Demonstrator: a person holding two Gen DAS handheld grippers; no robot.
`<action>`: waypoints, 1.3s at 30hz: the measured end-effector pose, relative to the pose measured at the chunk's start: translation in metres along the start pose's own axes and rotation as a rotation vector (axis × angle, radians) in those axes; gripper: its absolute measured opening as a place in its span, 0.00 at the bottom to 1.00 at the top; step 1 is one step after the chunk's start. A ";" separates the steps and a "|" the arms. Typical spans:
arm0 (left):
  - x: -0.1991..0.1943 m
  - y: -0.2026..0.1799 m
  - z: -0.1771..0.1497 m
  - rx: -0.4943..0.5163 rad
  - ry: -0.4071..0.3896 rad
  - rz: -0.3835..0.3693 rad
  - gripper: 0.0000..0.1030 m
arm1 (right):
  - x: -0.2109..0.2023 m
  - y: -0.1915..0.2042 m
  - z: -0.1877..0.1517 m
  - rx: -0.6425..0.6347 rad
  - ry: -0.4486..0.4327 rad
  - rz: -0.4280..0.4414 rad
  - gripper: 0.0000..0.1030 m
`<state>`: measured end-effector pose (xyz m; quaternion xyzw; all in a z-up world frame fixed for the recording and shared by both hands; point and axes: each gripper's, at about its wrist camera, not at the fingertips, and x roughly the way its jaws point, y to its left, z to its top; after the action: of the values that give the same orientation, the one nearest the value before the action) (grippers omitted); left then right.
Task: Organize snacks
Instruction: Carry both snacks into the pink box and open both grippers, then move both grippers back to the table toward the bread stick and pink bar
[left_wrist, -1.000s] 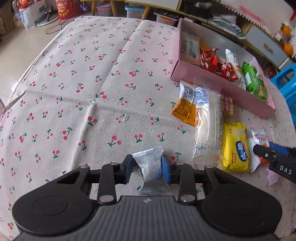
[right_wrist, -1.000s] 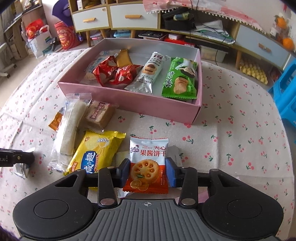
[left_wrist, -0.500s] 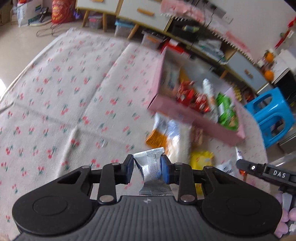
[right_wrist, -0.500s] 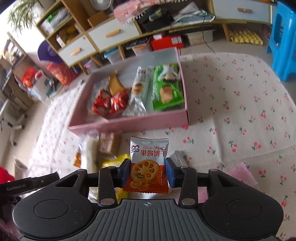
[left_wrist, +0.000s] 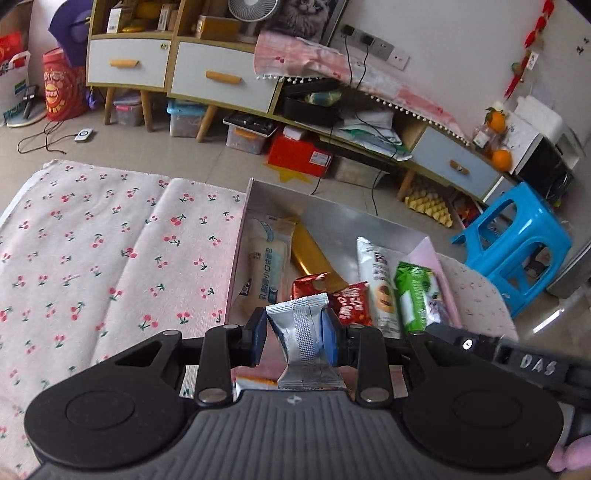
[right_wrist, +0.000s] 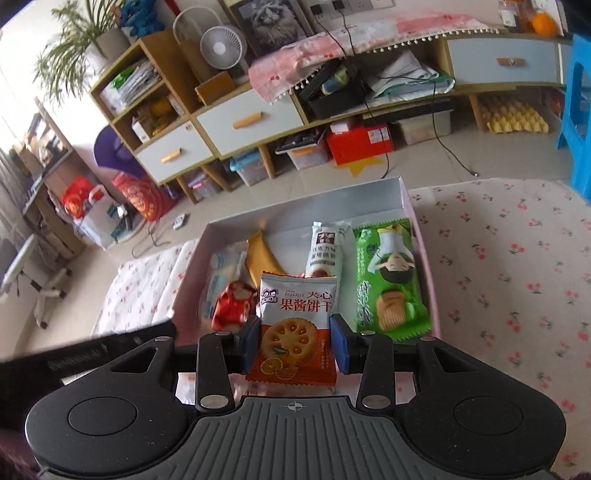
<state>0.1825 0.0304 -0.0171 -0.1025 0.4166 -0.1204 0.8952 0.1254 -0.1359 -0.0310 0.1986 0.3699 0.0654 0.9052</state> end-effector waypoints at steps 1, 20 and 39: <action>0.002 -0.001 -0.002 0.020 0.012 0.012 0.28 | 0.005 -0.003 -0.001 0.012 0.003 0.005 0.37; 0.018 0.007 -0.005 -0.011 0.020 0.047 0.30 | 0.027 -0.010 -0.008 0.017 -0.005 -0.027 0.42; -0.004 -0.012 -0.007 0.081 -0.024 0.064 0.76 | 0.001 0.000 -0.008 -0.024 0.016 -0.040 0.72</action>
<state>0.1734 0.0191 -0.0153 -0.0544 0.4037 -0.1071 0.9070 0.1203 -0.1332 -0.0366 0.1799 0.3804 0.0535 0.9056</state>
